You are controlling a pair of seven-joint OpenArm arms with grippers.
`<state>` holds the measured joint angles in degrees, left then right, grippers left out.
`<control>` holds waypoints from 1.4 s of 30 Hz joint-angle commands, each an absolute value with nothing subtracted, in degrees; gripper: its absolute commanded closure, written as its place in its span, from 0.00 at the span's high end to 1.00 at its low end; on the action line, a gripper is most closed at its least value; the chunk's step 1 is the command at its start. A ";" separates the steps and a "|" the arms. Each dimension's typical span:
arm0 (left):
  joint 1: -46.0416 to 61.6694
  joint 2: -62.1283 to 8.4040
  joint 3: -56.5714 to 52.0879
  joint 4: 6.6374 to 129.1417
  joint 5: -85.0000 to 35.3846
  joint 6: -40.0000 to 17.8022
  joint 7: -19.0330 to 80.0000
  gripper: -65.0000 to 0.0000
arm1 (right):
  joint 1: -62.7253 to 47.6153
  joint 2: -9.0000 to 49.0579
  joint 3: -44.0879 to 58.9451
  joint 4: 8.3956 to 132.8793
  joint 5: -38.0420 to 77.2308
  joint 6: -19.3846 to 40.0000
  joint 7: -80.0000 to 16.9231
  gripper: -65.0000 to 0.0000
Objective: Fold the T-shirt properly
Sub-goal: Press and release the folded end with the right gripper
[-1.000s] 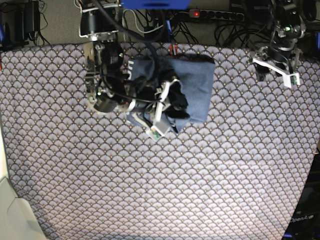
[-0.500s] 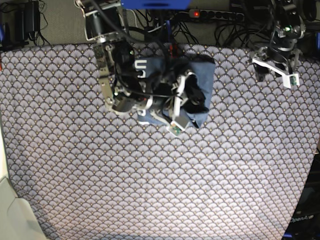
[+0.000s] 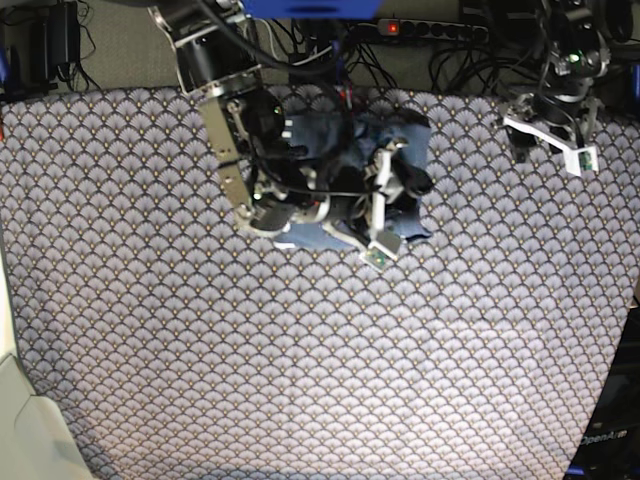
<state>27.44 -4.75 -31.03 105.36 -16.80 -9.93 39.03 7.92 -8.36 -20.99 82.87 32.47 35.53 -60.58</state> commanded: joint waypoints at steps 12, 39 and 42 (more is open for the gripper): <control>27.56 -5.23 -31.16 105.80 -17.19 -10.07 38.02 0.59 | 13.58 -6.29 -21.58 92.00 41.63 35.47 -59.65 0.37; 29.23 -5.23 -31.60 106.42 -17.19 -10.07 38.02 0.59 | 17.63 -3.56 -24.48 65.27 41.36 35.47 -43.21 0.43; 29.23 -5.23 -31.60 106.42 -17.19 -10.07 38.02 0.59 | 18.77 -3.56 -24.48 59.65 41.36 35.47 -40.57 0.43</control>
<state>28.91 -4.75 -31.31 105.34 -16.80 -9.91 39.03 17.52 -3.01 -24.51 58.87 40.49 35.07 -41.36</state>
